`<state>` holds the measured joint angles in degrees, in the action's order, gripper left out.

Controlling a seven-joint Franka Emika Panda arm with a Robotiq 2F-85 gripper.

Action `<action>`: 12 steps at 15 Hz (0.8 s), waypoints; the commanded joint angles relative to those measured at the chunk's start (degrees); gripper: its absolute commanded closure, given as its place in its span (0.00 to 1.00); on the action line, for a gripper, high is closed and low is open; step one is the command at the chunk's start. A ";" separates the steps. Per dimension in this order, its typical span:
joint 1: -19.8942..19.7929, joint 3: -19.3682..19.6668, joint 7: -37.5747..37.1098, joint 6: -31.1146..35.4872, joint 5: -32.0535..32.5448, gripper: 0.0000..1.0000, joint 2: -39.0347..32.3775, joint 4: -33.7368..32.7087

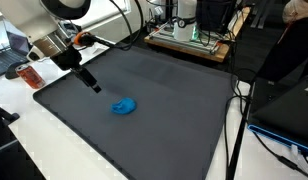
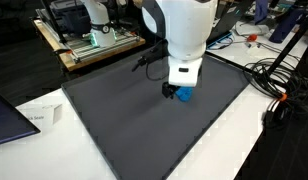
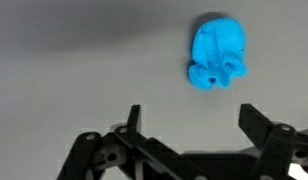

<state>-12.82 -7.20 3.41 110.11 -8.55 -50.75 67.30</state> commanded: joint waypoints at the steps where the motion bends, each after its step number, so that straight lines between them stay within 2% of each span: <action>1: -0.66 0.51 5.11 6.40 -4.33 0.00 8.56 13.51; 7: -1.72 -0.16 12.77 17.97 -10.33 0.00 16.94 29.26; 12: -4.27 -2.18 22.94 29.05 -18.56 0.00 23.55 43.53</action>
<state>-14.44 -7.25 19.36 132.89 -21.40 -33.71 99.66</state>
